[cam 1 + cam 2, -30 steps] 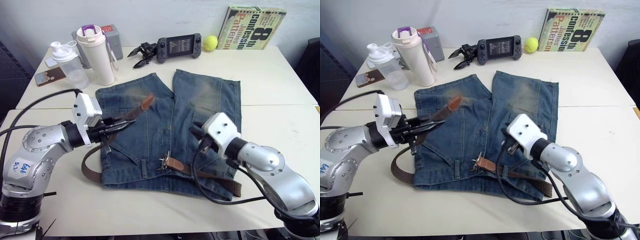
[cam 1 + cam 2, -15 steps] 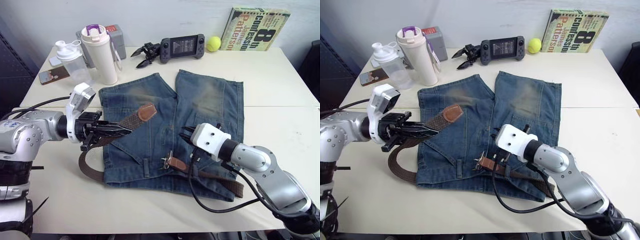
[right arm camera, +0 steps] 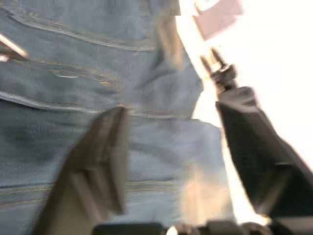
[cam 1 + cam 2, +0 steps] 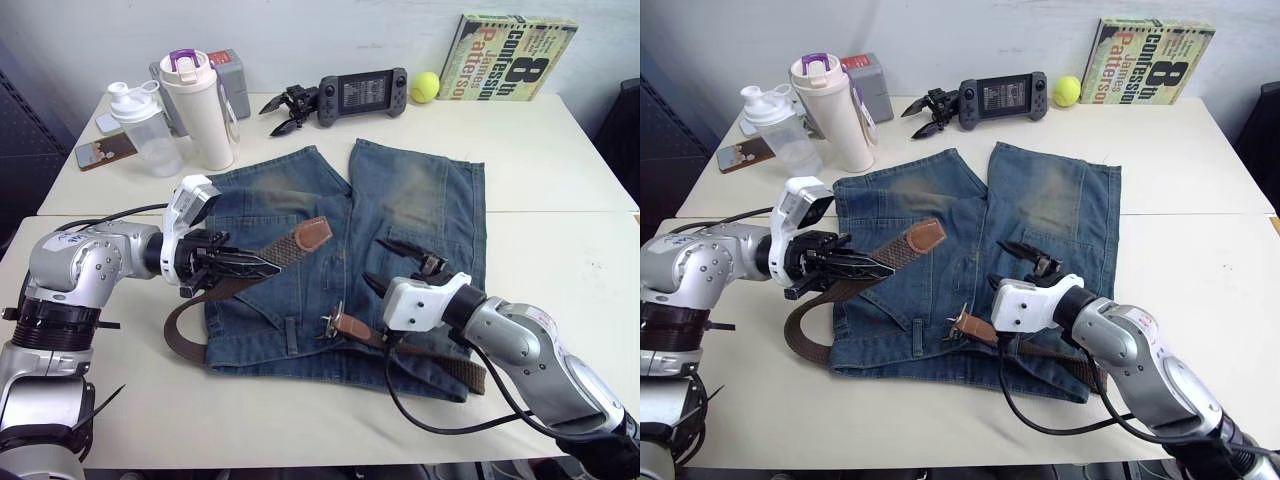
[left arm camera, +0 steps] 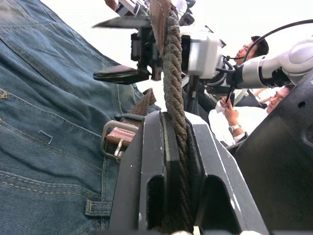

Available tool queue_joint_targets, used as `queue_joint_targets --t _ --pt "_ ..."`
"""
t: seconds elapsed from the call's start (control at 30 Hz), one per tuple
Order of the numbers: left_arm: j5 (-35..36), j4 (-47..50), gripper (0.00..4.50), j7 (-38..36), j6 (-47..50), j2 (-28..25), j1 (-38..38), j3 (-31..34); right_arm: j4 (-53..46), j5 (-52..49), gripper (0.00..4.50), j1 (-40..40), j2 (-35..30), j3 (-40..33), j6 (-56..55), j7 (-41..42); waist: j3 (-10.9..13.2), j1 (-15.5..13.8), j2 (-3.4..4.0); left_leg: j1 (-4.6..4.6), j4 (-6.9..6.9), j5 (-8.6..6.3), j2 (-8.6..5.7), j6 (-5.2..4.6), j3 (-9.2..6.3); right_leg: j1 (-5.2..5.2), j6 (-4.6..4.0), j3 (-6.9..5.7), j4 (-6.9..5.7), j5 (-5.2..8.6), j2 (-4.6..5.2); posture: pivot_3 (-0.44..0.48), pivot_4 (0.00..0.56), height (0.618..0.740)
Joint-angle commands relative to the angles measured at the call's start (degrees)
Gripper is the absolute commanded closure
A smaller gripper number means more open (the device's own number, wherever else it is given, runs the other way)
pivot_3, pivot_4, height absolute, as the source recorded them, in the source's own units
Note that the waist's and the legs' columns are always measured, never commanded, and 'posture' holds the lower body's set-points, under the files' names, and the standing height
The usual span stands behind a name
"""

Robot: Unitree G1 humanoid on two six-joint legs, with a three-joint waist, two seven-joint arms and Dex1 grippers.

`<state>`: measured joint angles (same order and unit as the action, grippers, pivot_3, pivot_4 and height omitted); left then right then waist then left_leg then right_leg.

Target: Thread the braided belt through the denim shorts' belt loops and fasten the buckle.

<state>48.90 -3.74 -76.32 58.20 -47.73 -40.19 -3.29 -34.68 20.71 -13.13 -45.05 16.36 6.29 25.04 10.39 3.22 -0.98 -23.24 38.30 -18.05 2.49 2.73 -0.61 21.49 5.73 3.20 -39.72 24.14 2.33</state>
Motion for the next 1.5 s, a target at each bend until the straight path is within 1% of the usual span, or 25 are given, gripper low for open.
queue_joint_targets --t 0.03,0.17,0.3,0.43,0.6,0.83,0.93,1.0,1.03,1.17,1.2,1.33,1.43,1.5 --pt "0.12 1.98 4.05 -0.62 0.28 0.33 0.14 0.89 0.34 6.15 0.32 -1.47 0.64 -1.56 -5.89 -2.85 0.0 0.0 0.0 0.0 0.0 0.0 0.01 0.0 -0.01 0.0 0.0 -0.01 -0.01 0.0 0.0 0.0 0.15 0.739" --pt "0.35 2.49 4.05 -0.18 0.8 0.73 0.27 1.33 1.35 9.76 0.32 -2.81 2.76 -0.95 -9.28 -3.46 0.0 0.06 0.0 0.0 0.07 0.0 0.0 0.0 -0.02 0.0 0.0 -0.01 -0.07 0.0 0.01 0.0 0.15 0.739" --pt "0.71 3.29 4.05 0.86 1.65 1.79 0.4 1.34 3.56 14.08 0.32 -7.21 5.71 2.05 -14.73 -3.51 0.0 0.13 0.0 0.0 0.34 0.0 0.01 0.0 -0.03 0.0 0.0 -0.01 -0.14 0.0 0.0 0.0 0.15 0.739" --pt "0.62 3.57 4.05 1.02 2.12 2.46 0.28 1.26 5.02 15.3 0.32 -9.13 8.07 2.9 -18.33 -3.03 0.0 0.11 0.0 0.0 0.4 0.0 0.01 0.0 -0.08 0.0 0.0 -0.03 -0.23 0.0 0.0 0.0 0.15 0.739" --pt "0.5 3.47 4.05 3.15 3.11 3.83 0.13 1.36 6.02 16.64 0.32 -10.82 10.51 2.69 -21.44 -3.53 0.0 0.09 0.0 -0.01 0.52 -0.03 -0.02 -0.05 -0.14 -0.03 0.0 -0.05 -0.28 0.0 0.07 0.0 0.15 0.739" --pt "-0.98 4.08 4.05 3.98 3.11 3.61 0.67 0.22 6.43 17.48 0.32 -10.7 11.66 1.8 -23.65 -2.94 0.0 0.15 0.0 -0.01 0.58 -0.04 -0.02 -0.05 -0.21 -0.03 0.0 -0.06 -0.32 0.0 0.07 0.0 0.15 0.739" --pt "-1.87 4.81 4.05 3.5 2.23 3.41 1.27 -0.32 6.53 16.94 1.08 -10.22 11.46 1.77 -24.06 -1.97 0.0 0.15 0.0 -0.01 0.58 -0.04 -0.01 -0.05 -0.21 -0.03 0.0 -0.06 -0.32 0.0 0.07 0.0 0.15 0.739" --pt "-2.31 5.01 4.05 3.75 2.17 3.6 1.34 -0.41 6.63 16.73 2.16 -10.1 11.52 1.74 -24.04 -1.39 0.0 0.15 0.0 -0.01 0.58 -0.04 -0.02 -0.05 -0.22 -0.03 0.0 -0.07 -0.32 0.0 0.07 0.0 0.15 0.739" --pt "-2.58 5.0 4.05 3.8 2.12 3.66 1.31 -0.49 6.73 16.65 2.51 -10.08 11.62 1.71 -23.99 -1.1 0.0 0.14 0.0 -0.01 0.58 -0.04 -0.02 -0.06 -0.22 -0.03 0.0 -0.07 -0.32 0.0 0.07 0.0 0.15 0.739" --pt "-3.4 5.07 4.05 3.88 1.51 3.68 1.43 -0.69 7.14 15.8 4.41 -9.3 12.18 1.63 -23.02 0.46 0.0 0.12 0.0 -0.01 0.59 -0.04 -0.02 -0.06 -0.23 -0.04 0.0 -0.08 -0.33 0.0 0.07 0.0 0.15 0.739" --pt "-3.48 5.22 4.05 3.84 1.38 3.66 1.51 -0.71 7.23 15.55 4.46 -9.06 12.17 1.77 -22.83 1.1 0.0 0.12 0.0 -0.01 0.59 -0.04 -0.02 -0.06 -0.23 -0.04 0.0 -0.08 -0.34 0.0 0.07 0.0 0.15 0.739" --pt "-4.9 5.95 4.05 4.2 -1.09 4.03 1.89 -0.91 7.32 15.32 4.46 -8.44 12.47 1.9 -22.18 2.4 0.0 0.18 0.0 -0.01 0.59 -0.04 -0.02 -0.06 -0.22 -0.04 0.0 -0.08 -0.32 0.0 0.07 0.0 0.15 0.739" --pt "-5.87 6.55 3.19 3.91 -3.18 4.12 2.33 -1.08 7.32 15.18 4.5 -8.0 12.71 1.82 -21.48 3.07 0.0 0.15 0.0 0.0 0.6 -0.04 -0.01 -0.06 -0.23 -0.04 0.0 -0.09 -0.33 0.0 0.07 0.0 0.15 0.739" --pt "-7.79 7.12 2.29 4.8 -6.41 4.07 2.82 -0.64 7.3 15.11 4.5 -7.32 12.97 1.55 -20.36 3.46 0.0 0.12 0.0 -0.01 0.6 -0.04 -0.02 -0.06 -0.23 -0.04 0.0 -0.09 -0.33 0.0 0.07 0.0 0.15 0.739"
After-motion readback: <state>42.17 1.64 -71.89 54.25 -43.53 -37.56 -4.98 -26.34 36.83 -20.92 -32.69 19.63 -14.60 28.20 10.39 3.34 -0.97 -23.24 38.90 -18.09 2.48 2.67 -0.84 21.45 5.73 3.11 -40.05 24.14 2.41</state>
